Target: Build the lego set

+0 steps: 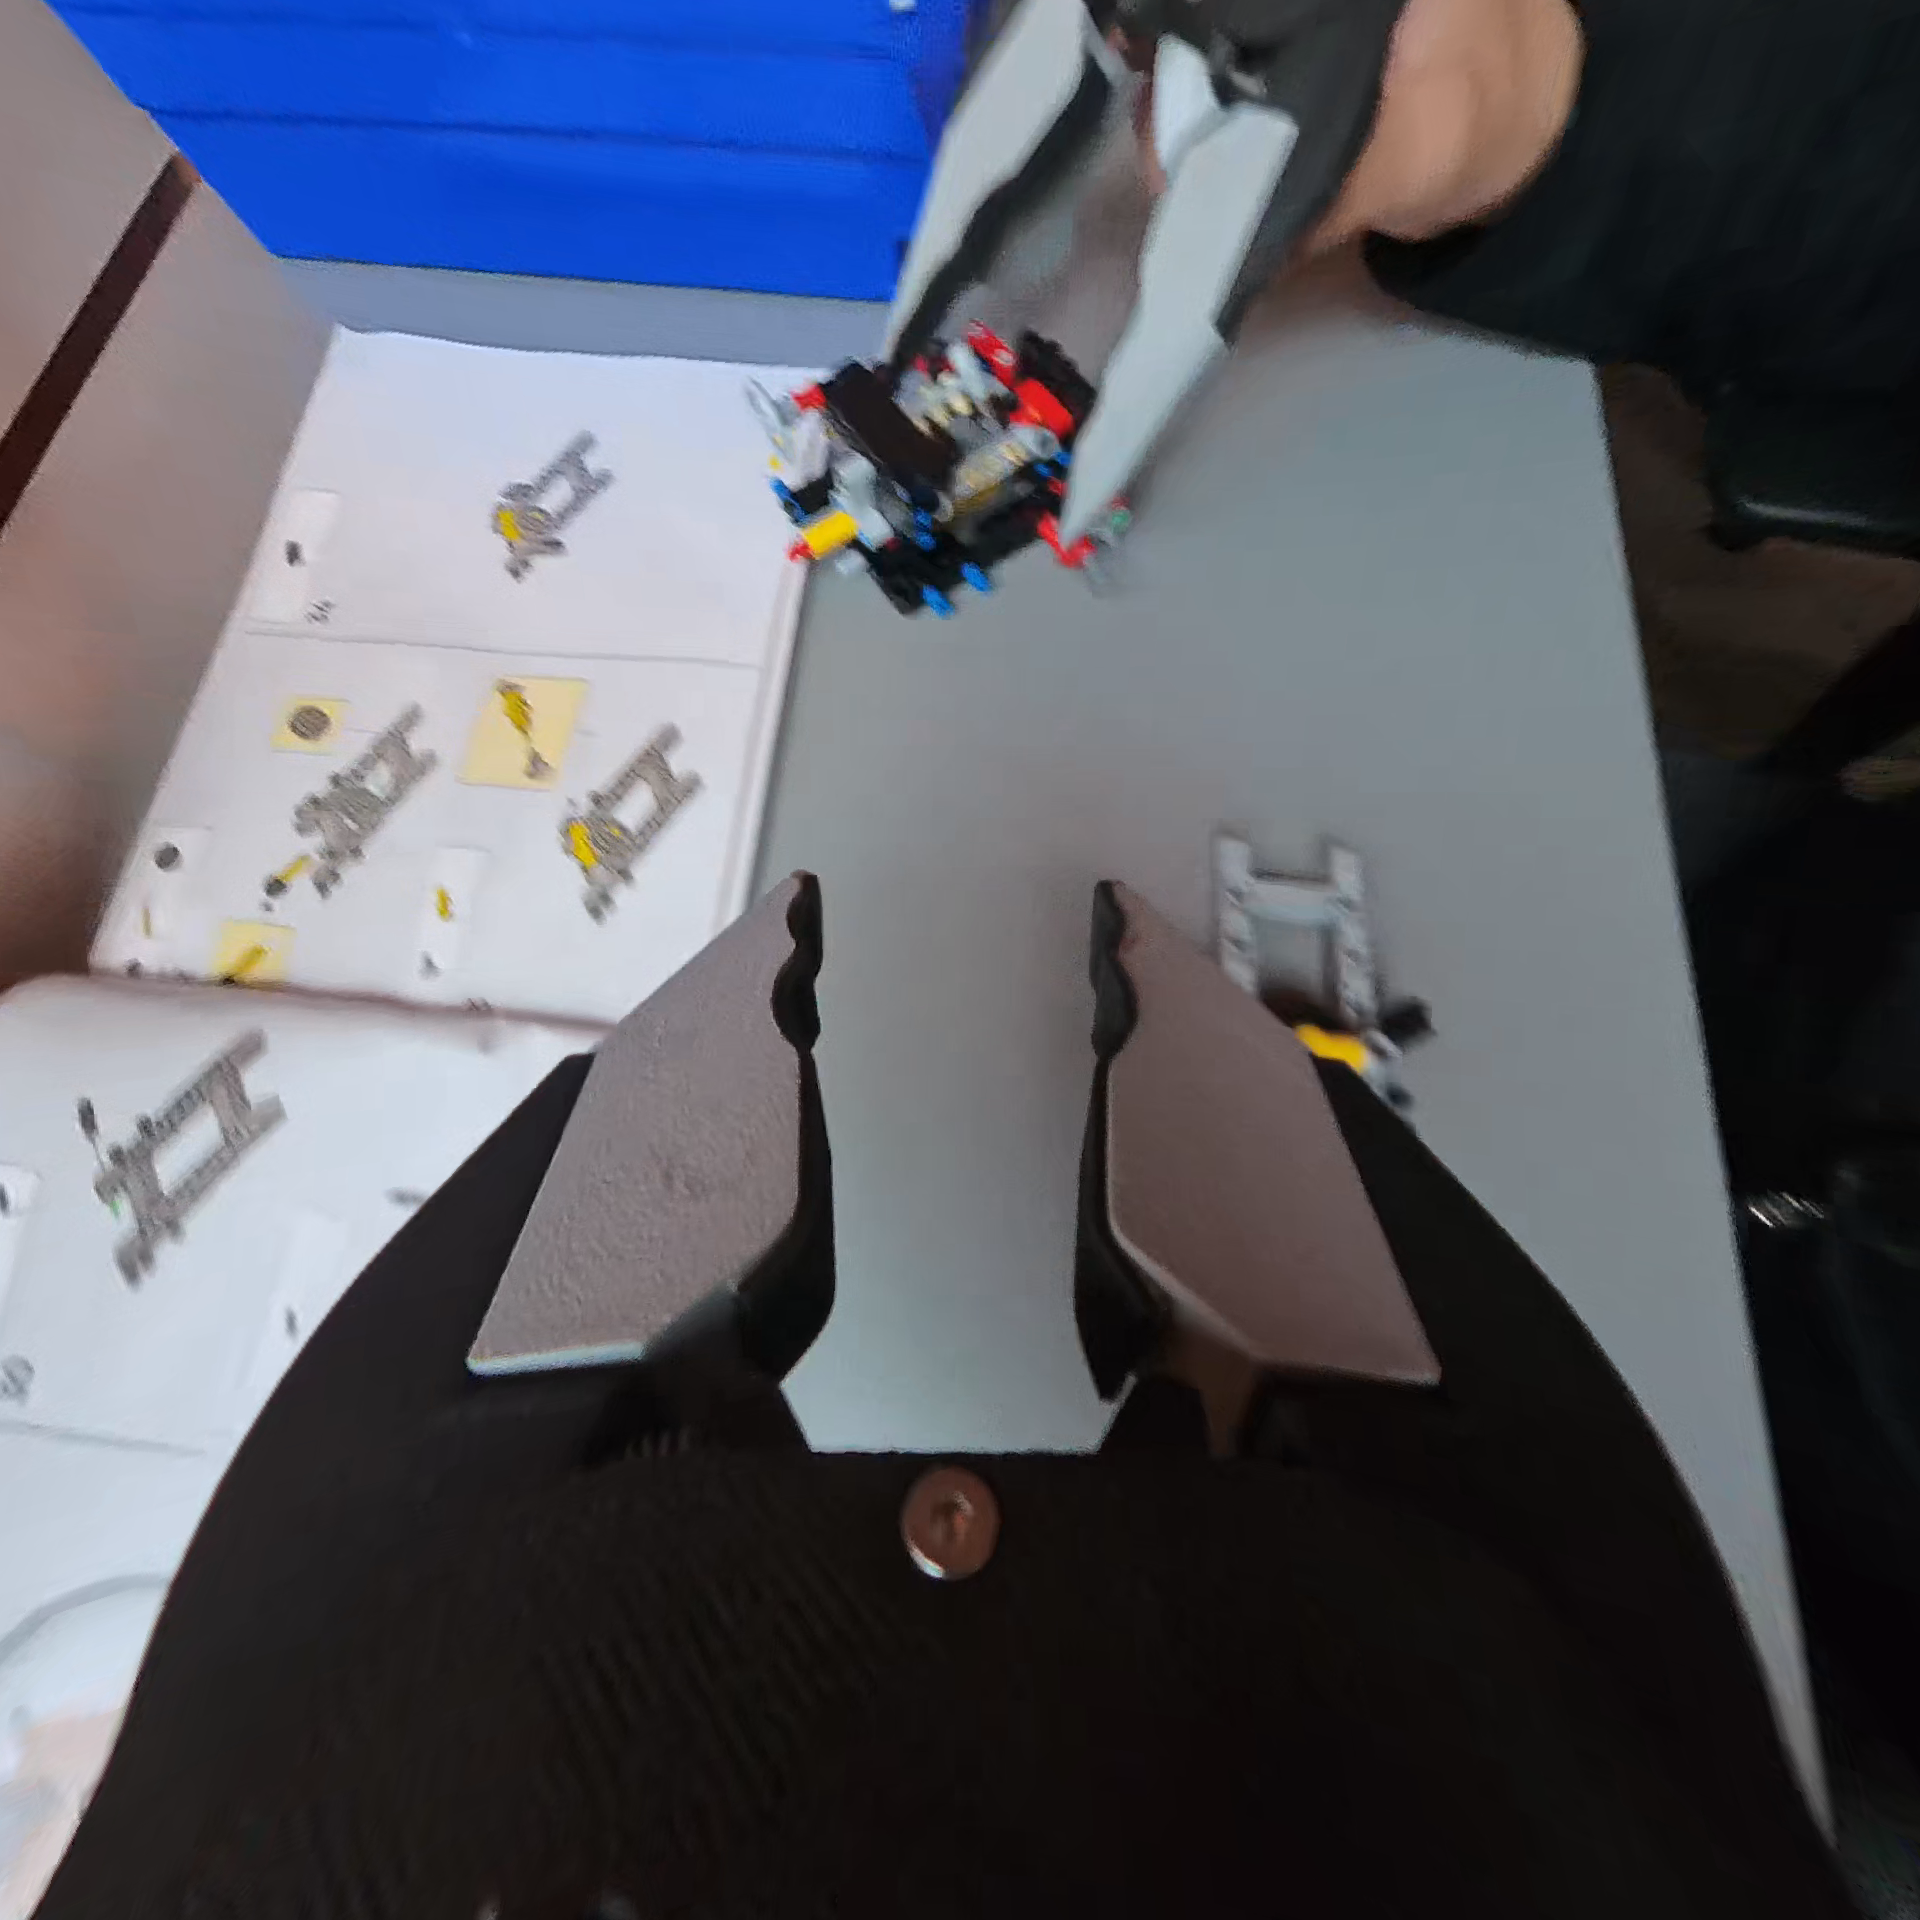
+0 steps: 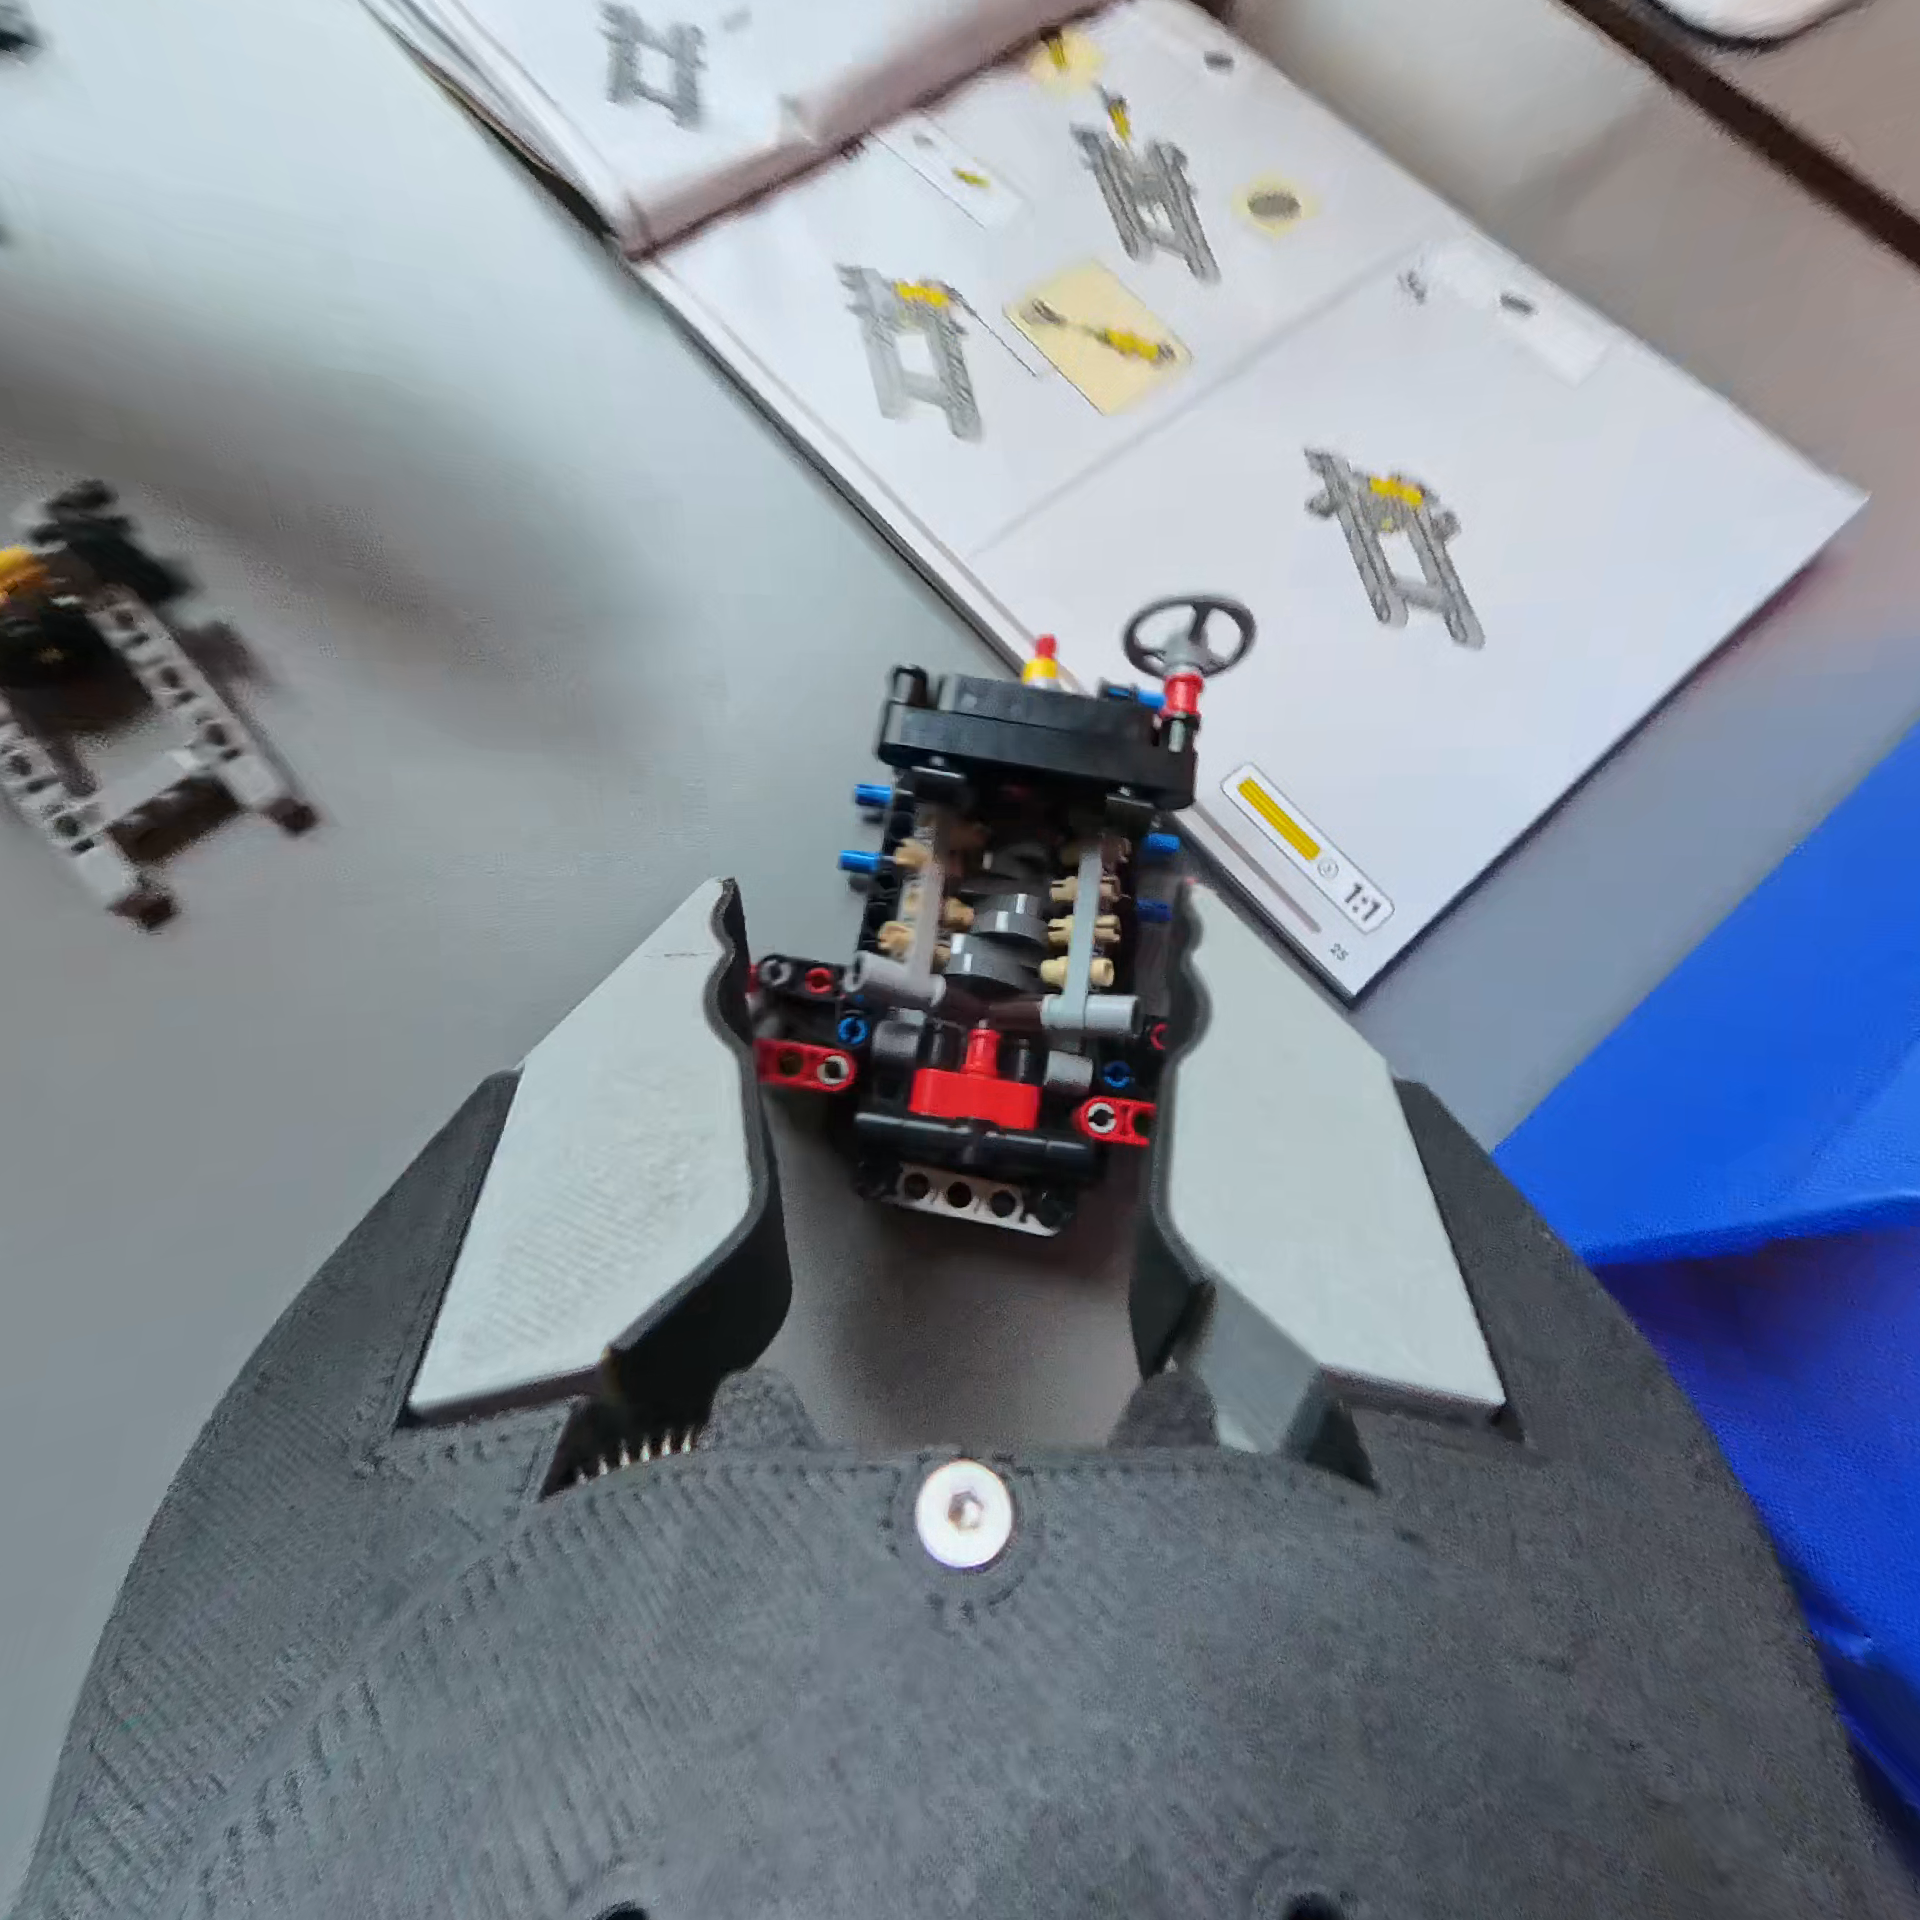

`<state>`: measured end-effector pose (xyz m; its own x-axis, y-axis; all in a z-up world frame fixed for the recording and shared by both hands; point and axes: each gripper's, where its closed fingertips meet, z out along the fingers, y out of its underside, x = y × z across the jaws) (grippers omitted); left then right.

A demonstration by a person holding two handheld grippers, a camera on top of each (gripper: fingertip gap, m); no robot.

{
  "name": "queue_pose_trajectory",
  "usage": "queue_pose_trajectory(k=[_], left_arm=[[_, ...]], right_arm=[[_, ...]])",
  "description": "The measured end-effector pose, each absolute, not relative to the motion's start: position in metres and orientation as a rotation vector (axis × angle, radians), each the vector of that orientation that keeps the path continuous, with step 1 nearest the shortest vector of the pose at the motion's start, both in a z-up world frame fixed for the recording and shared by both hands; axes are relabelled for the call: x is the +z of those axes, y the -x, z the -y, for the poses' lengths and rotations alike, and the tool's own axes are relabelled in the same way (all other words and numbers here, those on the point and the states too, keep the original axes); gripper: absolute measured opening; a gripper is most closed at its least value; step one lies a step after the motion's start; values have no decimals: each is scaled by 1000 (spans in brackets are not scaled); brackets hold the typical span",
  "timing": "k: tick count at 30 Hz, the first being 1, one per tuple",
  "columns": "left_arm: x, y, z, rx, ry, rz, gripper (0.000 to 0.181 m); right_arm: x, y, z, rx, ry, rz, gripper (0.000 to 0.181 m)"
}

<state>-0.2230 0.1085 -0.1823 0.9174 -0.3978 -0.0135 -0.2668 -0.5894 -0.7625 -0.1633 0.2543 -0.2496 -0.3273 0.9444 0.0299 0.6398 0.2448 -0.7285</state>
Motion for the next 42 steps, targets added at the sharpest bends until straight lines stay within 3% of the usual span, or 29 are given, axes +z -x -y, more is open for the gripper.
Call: queue_pose_trajectory(k=[3, 4, 8, 12, 16, 19, 24, 30, 39, 42], left_arm=[[-197, 243, -165, -148, 2303, -472, 49], [-204, 247, -182, -135, 2326, -486, 46], [-234, 245, -216, -224, 2459, -527, 55], [-258, 252, -224, -129, 2540, -607, 50], [-269, 258, -224, -97, 2573, -623, 38], [-266, 248, -219, -284, 2567, -599, 16], [-264, 242, -215, -519, 2529, -516, 0], [-262, 246, -210, -578, 2482, -442, 0], [-252, 267, -214, -493, 2435, -342, 0], [-236, 257, -238, -483, 2358, -323, 38]], right_arm=[[-265, 163, -258, 818, 1545, 2078, 76], [-264, 160, -260, 792, 1551, 2076, 58], [-265, 132, -270, 691, 1558, 2097, 58], [-262, 101, -276, 724, 1548, 2099, 58], [-238, 82, -279, 816, 1466, 2047, 64], [-215, 68, -289, 860, 1434, 1985, 63], [-193, 68, -298, 937, 1408, 1962, 61], [-187, 110, -289, 990, 1398, 2055, 58], [-183, 162, -312, 542, 1313, 2160, 47], [-161, 171, -309, 624, 1316, 2103, 51]])
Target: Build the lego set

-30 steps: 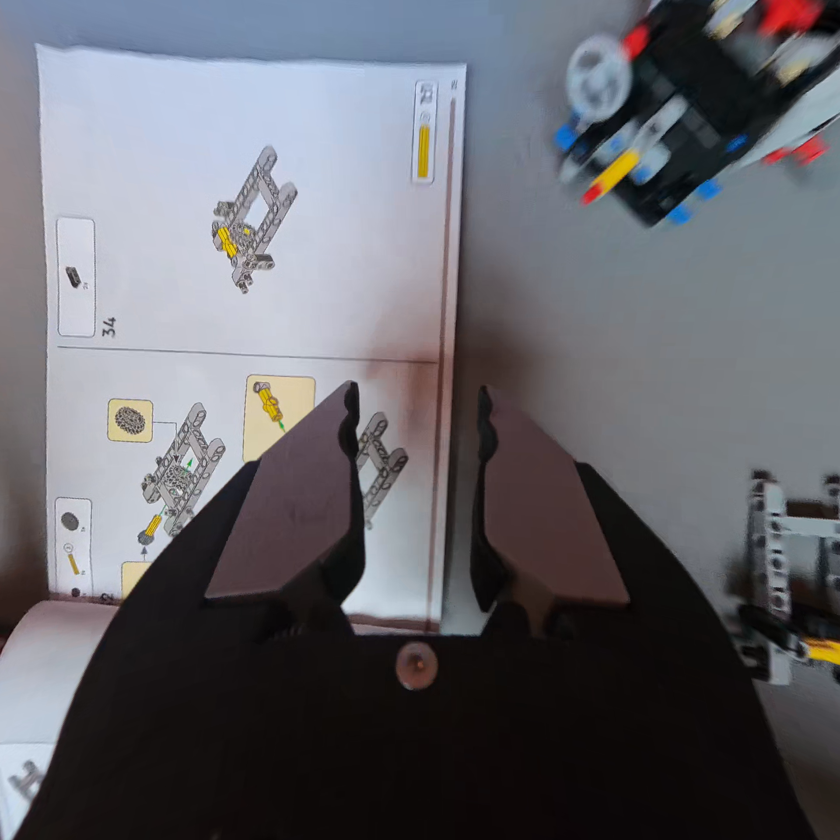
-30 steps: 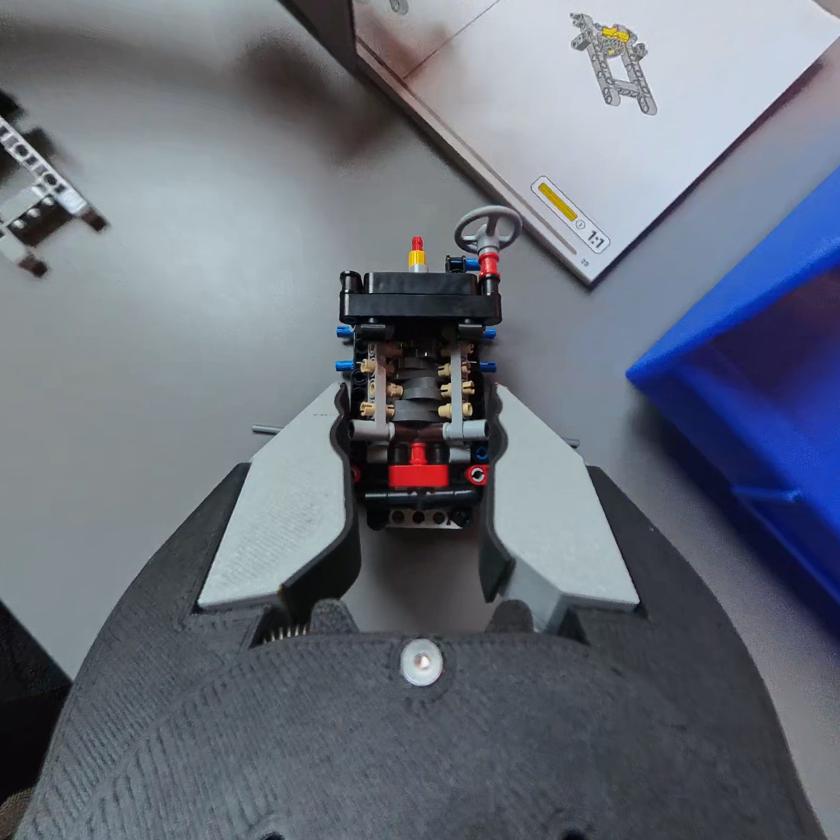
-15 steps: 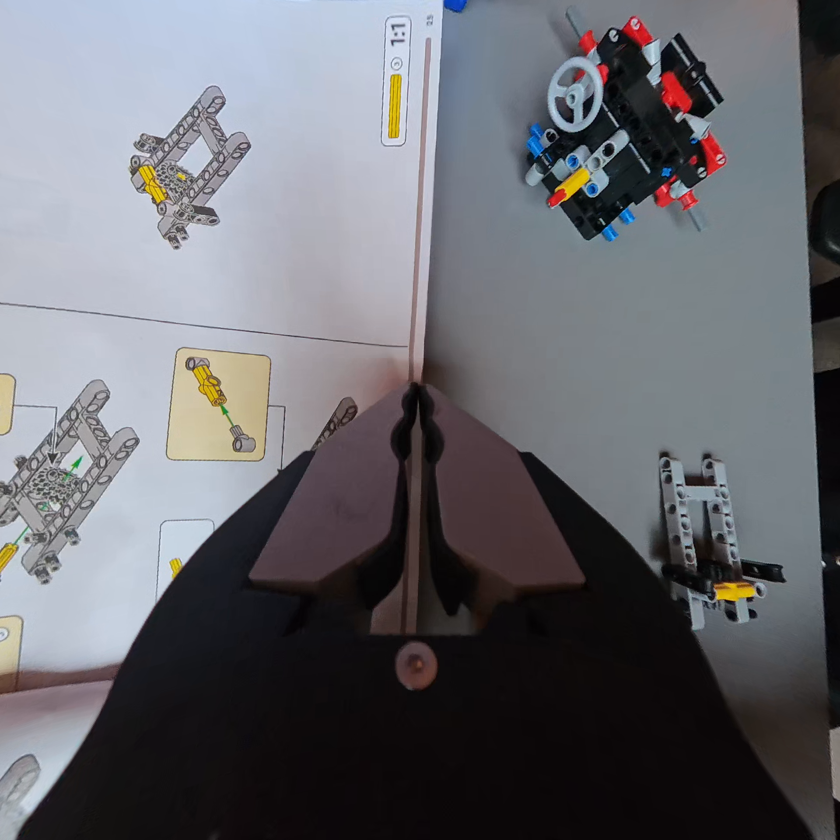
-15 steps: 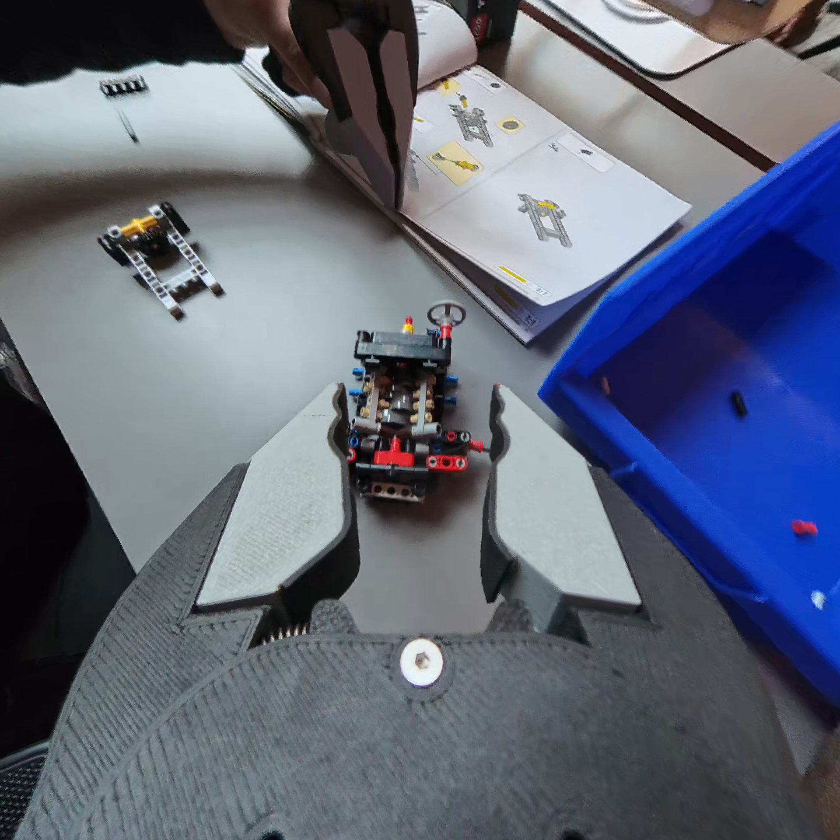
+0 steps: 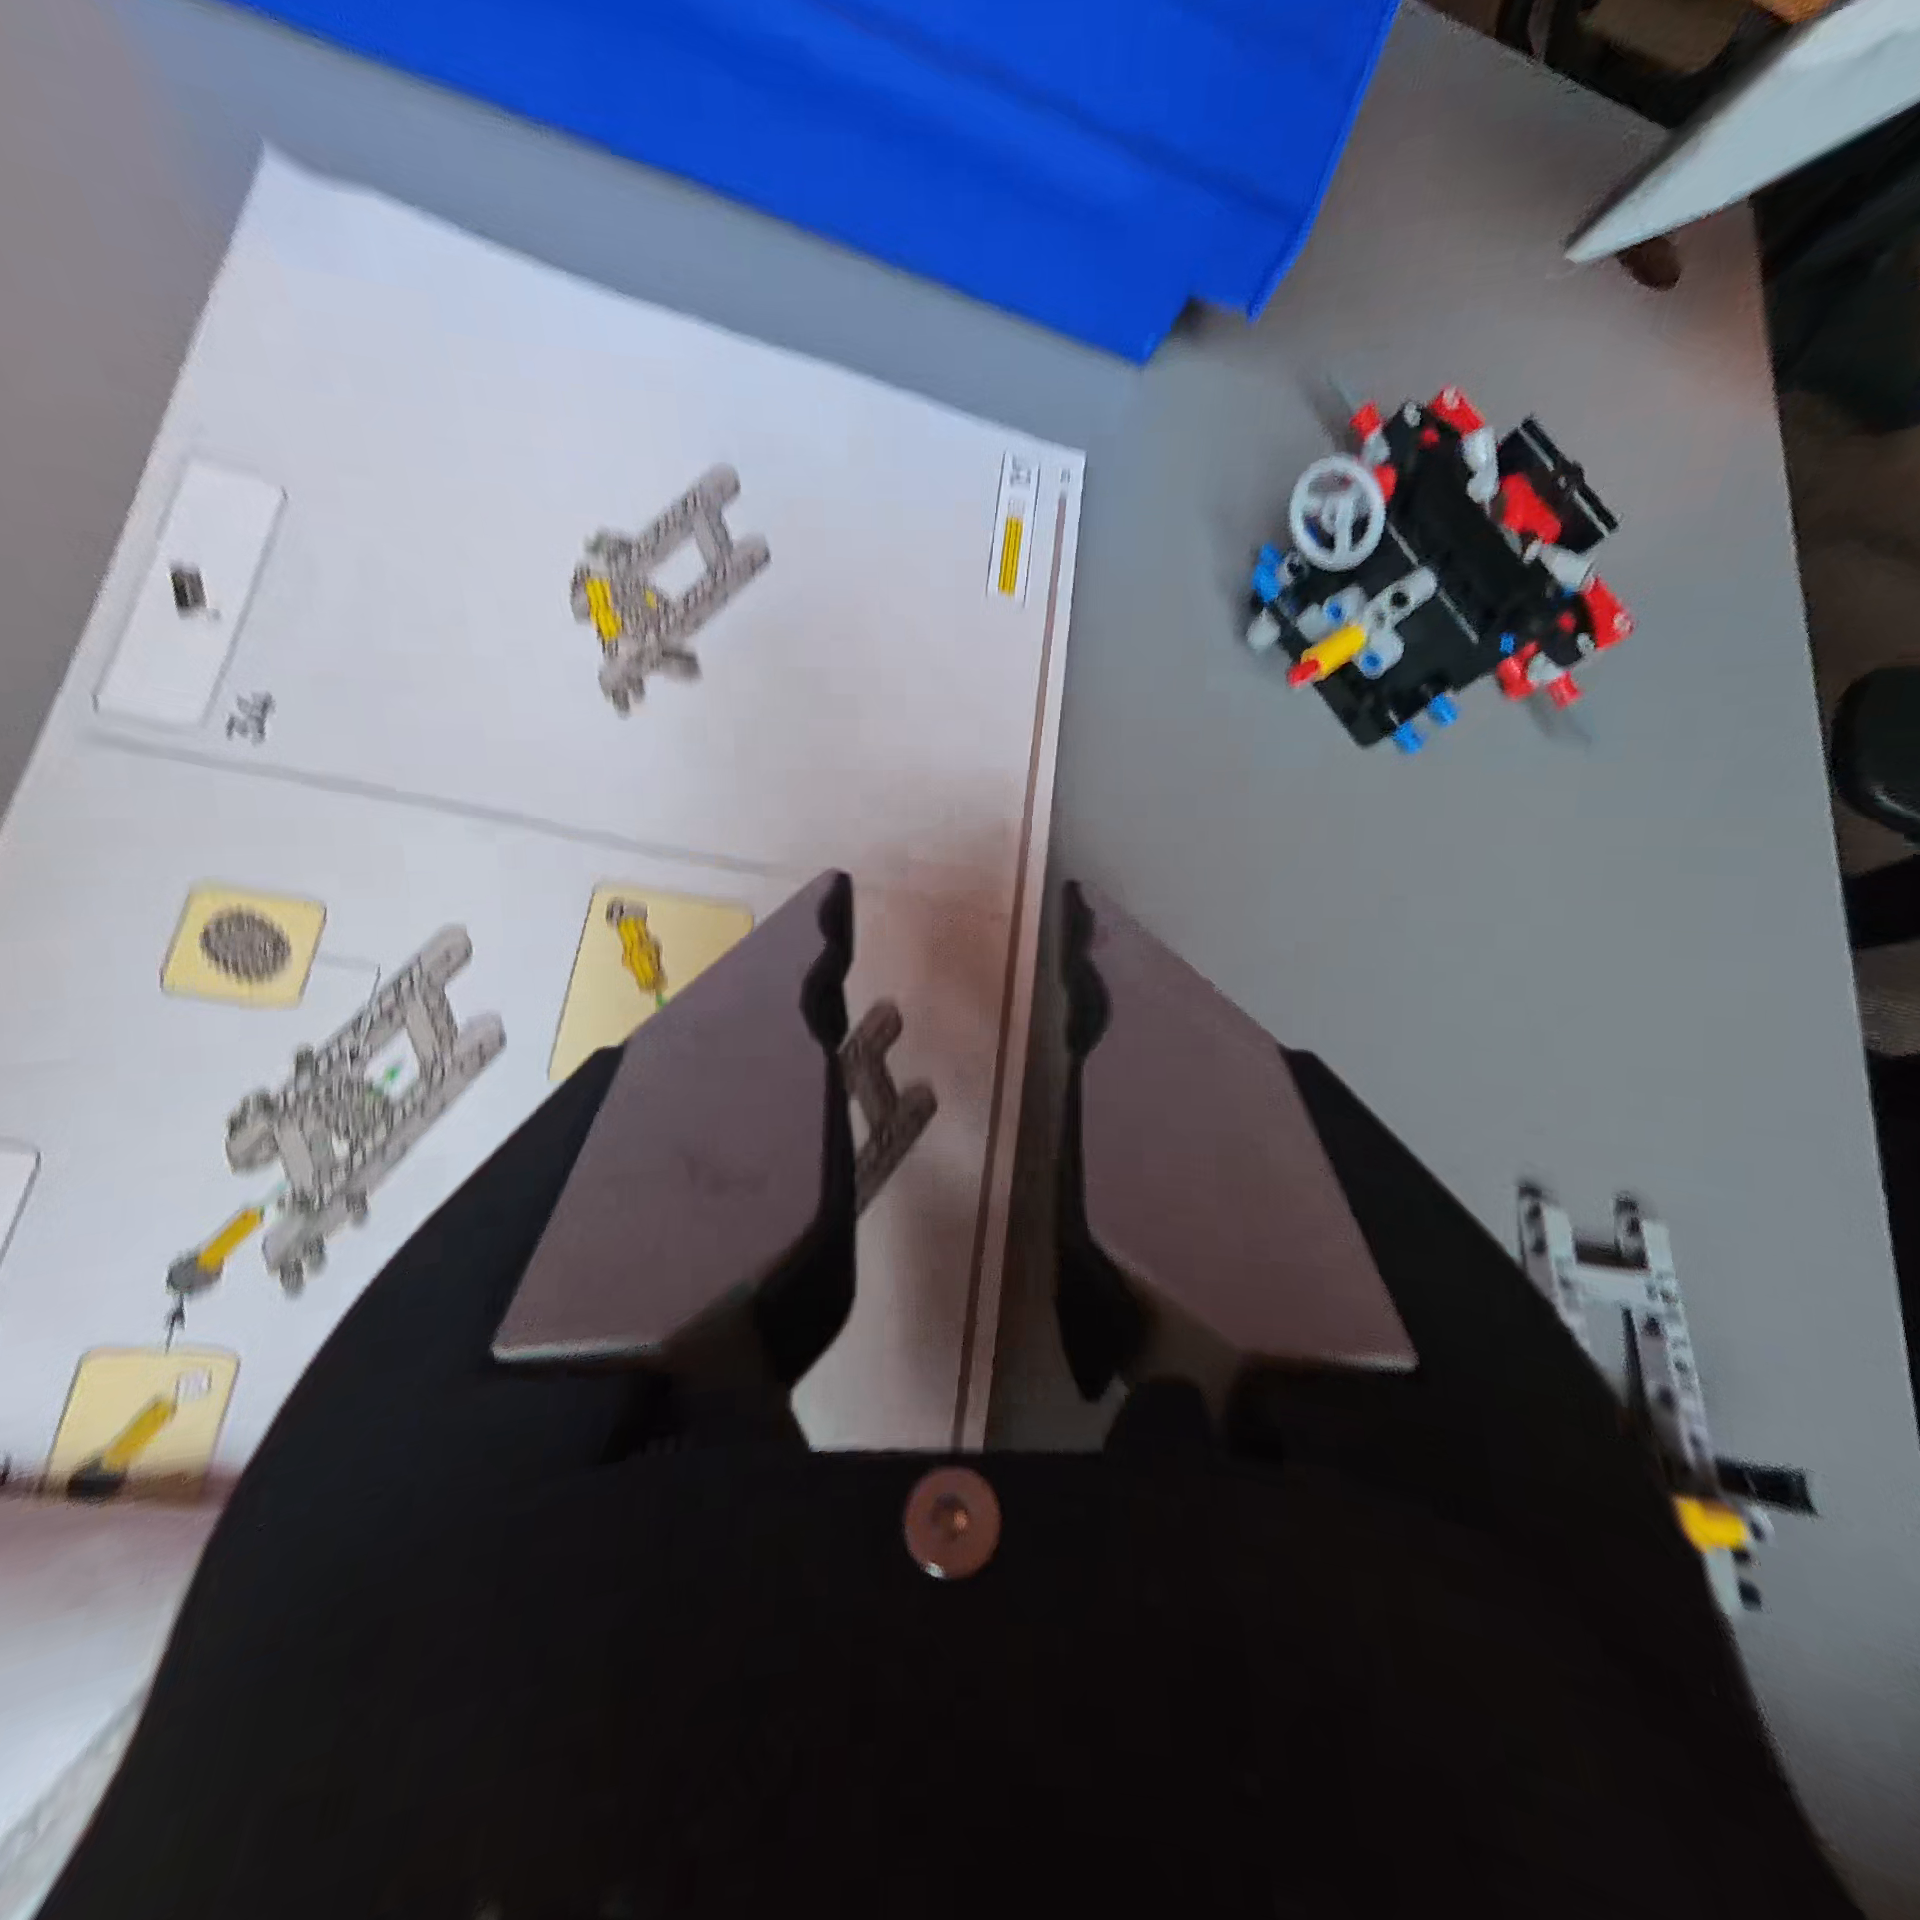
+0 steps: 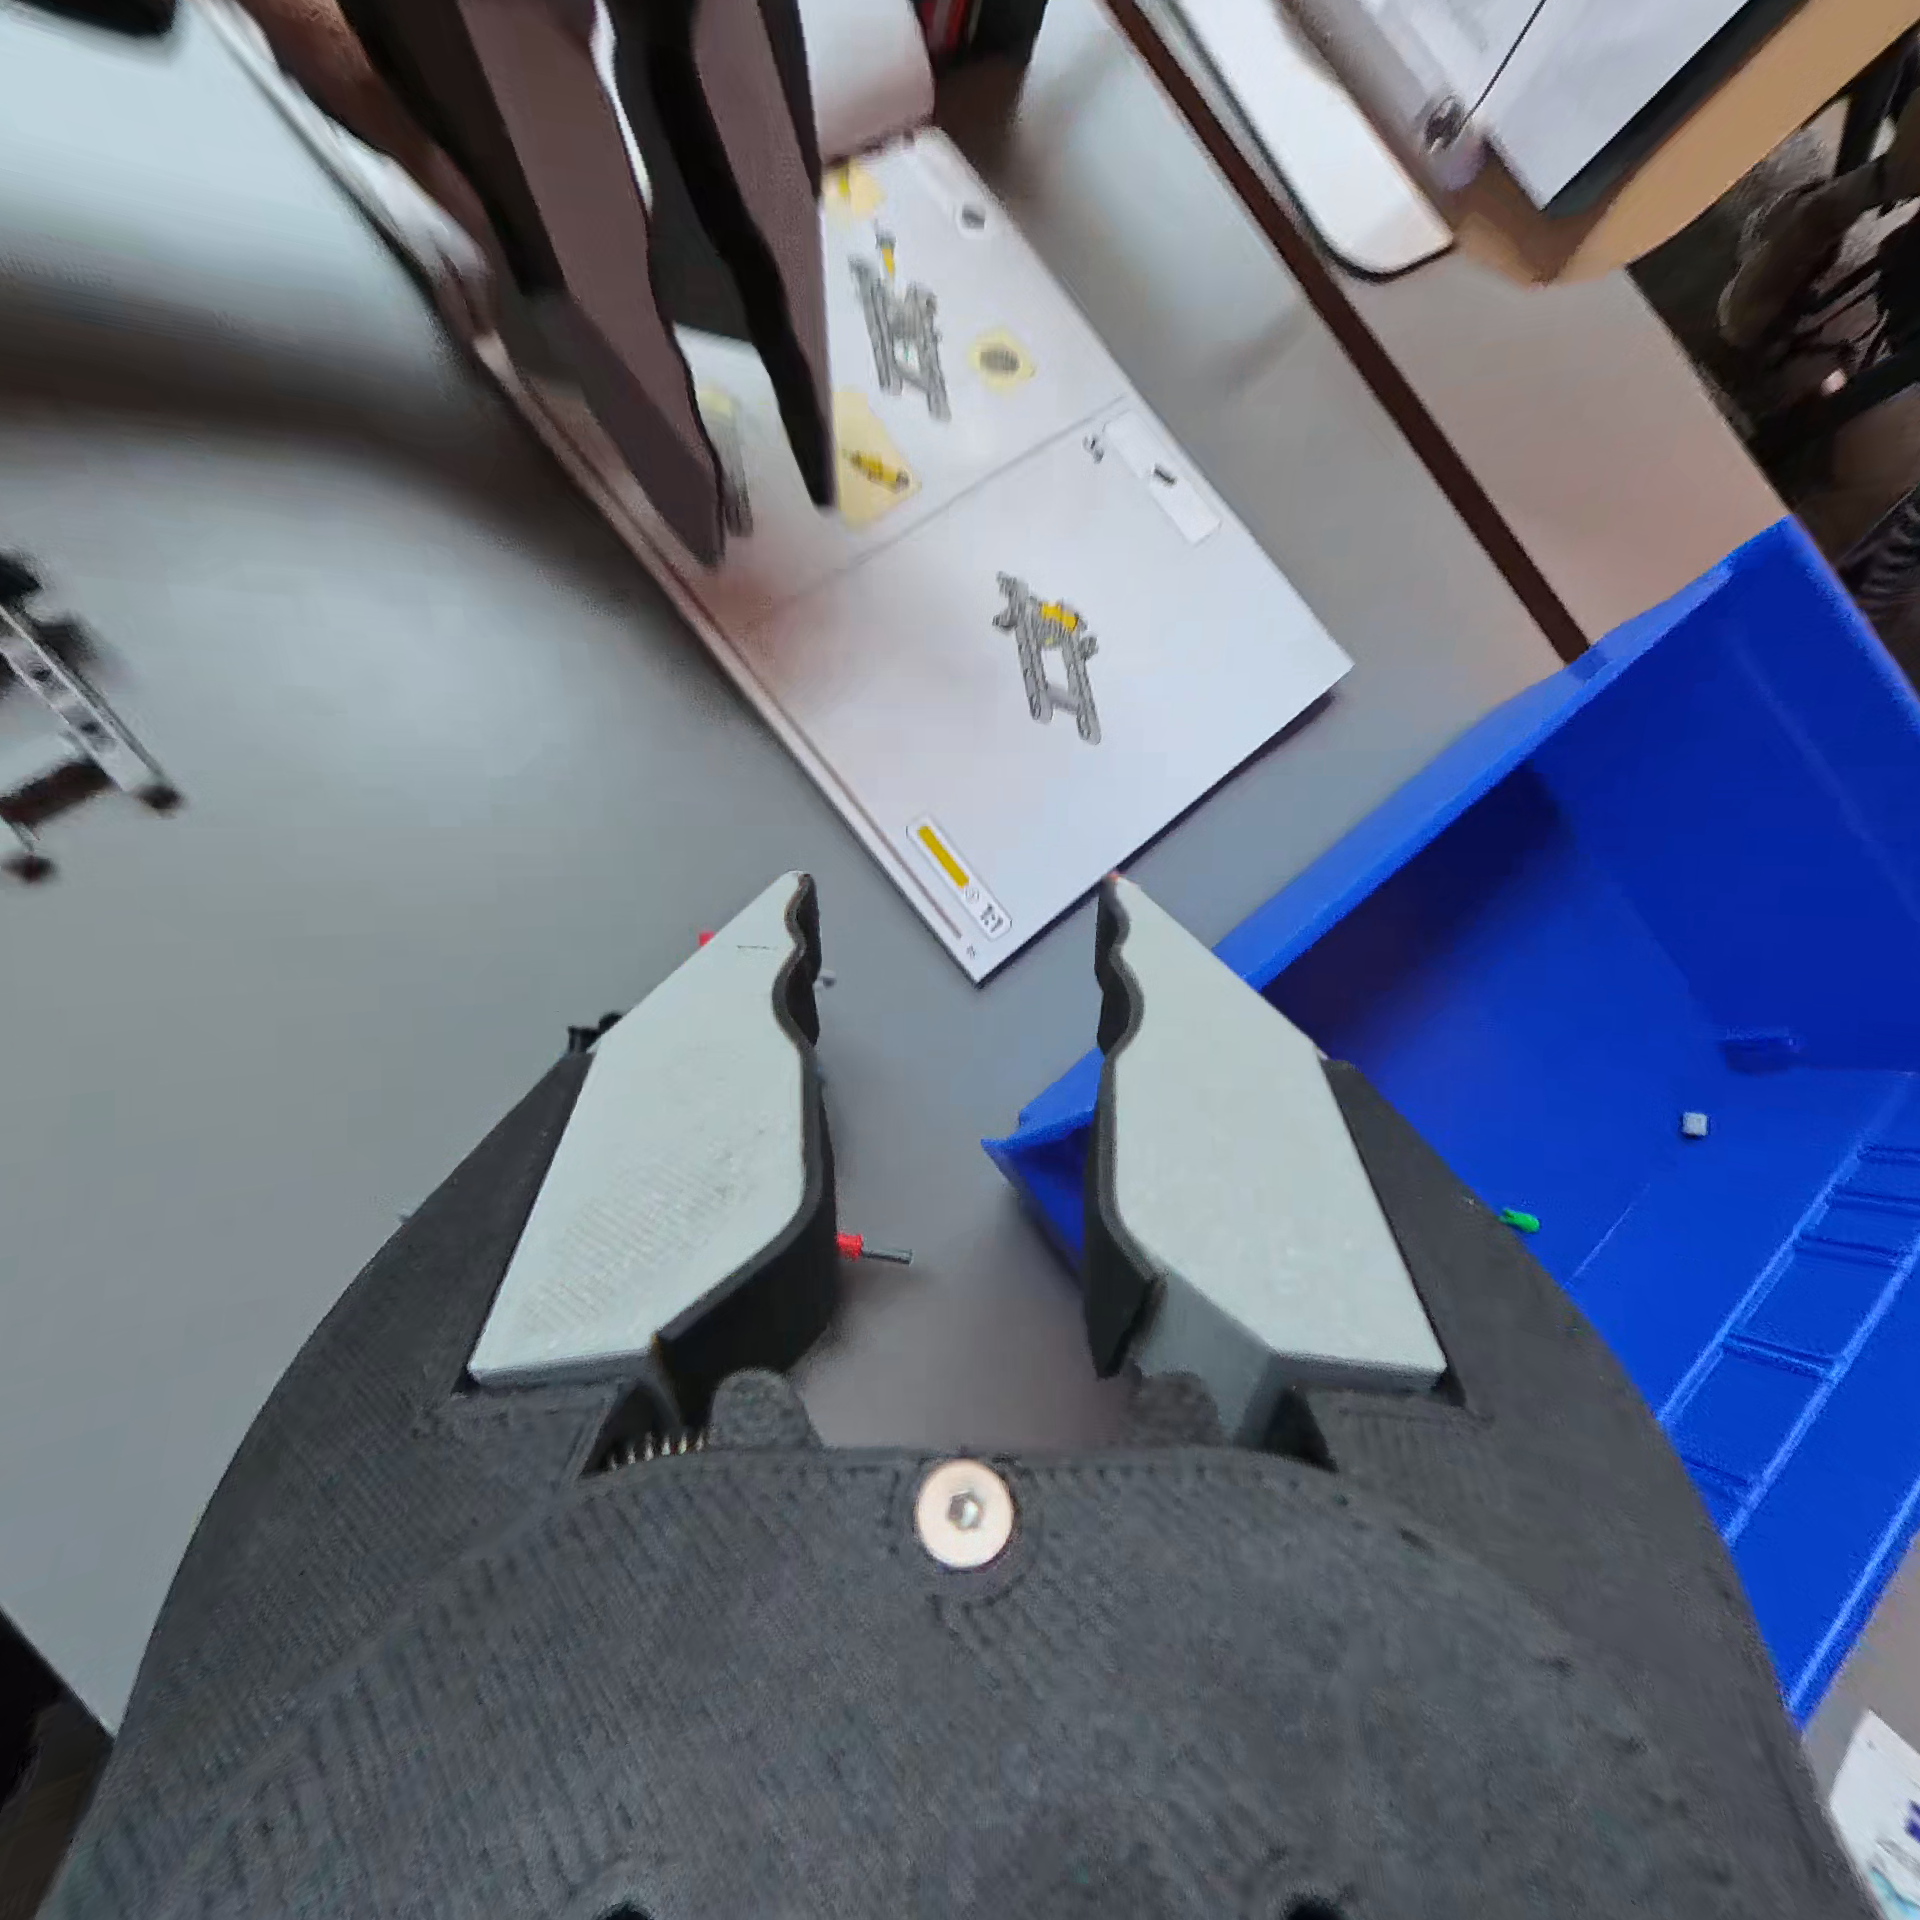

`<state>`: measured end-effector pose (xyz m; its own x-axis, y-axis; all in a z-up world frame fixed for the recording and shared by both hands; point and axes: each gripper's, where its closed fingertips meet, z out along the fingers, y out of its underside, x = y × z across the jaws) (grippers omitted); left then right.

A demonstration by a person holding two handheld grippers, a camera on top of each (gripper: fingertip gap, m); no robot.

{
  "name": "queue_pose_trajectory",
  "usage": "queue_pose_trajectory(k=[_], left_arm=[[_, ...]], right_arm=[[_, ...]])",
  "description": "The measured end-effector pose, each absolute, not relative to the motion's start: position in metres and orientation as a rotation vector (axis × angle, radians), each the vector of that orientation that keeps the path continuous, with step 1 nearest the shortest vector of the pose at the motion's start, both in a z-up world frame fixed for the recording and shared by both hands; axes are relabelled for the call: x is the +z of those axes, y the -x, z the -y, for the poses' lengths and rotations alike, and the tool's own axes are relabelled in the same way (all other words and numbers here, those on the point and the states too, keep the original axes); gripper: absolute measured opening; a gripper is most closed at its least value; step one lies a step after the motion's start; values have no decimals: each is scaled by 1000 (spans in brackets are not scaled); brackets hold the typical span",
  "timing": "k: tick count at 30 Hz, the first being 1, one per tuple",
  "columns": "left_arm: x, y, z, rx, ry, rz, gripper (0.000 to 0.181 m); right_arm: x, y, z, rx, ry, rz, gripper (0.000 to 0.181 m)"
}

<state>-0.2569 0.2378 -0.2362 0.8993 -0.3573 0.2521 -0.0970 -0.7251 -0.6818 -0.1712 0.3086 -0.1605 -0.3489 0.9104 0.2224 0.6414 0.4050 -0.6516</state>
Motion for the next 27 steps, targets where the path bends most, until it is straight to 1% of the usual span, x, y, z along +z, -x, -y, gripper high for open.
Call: queue_pose_trajectory(k=[2, 3, 5, 6, 7, 10, 13, 14, 15, 16, 17, 18, 21, 22, 23, 25, 27], left_arm=[[-238, 250, -257, -407, 2346, -337, 55], [-243, 246, -266, -377, 2354, -345, 62], [-257, 239, -281, -317, 2397, -369, 67], [-267, 240, -286, -257, 2431, -382, 65], [-268, 245, -292, -171, 2421, -380, 49], [-268, 249, -295, -180, 2423, -375, 37], [-268, 261, -296, -207, 2374, -304, 10], [-268, 263, -295, -229, 2357, -283, 6], [-267, 262, -293, -262, 2352, -266, 7], [-265, 258, -290, -312, 2359, -260, 18], [-263, 253, -289, -346, 2373, -257, 44], [-260, 248, -289, -355, 2372, -283, 59], [-269, 246, -299, -164, 2415, -382, 91], [-274, 247, -302, -88, 2428, -417, 99], [-273, 244, -303, -70, 2399, -447, 98], [-273, 244, -305, -117, 2375, -382, 87], [-273, 247, -307, -104, 2348, -360, 87]], right_arm=[[-149, 176, -304, 717, 1311, 2051, 51], [-146, 179, -302, 755, 1306, 2030, 50], [-146, 185, -304, 795, 1312, 1995, 50], [-147, 188, -305, 815, 1317, 1984, 50], [-147, 191, -304, 842, 1316, 1976, 50], [-143, 197, -304, 910, 1292, 1960, 49], [-144, 201, -307, 931, 1271, 1989, 50], [-147, 202, -308, 920, 1264, 2019, 55], [-152, 202, -310, 892, 1257, 2056, 60], [-157, 203, -314, 844, 1249, 2088, 63], [-160, 204, -320, 788, 1232, 2105, 63], [-162, 205, -324, 747, 1212, 2113, 61], [-159, 214, -329, 743, 1186, 2131, 60], [-155, 218, -330, 742, 1177, 2135, 60], [-151, 223, -331, 735, 1166, 2139, 60], [-140, 231, -331, 720, 1139, 2149, 60], [-130, 237, -326, 734, 1100, 2161, 60]])
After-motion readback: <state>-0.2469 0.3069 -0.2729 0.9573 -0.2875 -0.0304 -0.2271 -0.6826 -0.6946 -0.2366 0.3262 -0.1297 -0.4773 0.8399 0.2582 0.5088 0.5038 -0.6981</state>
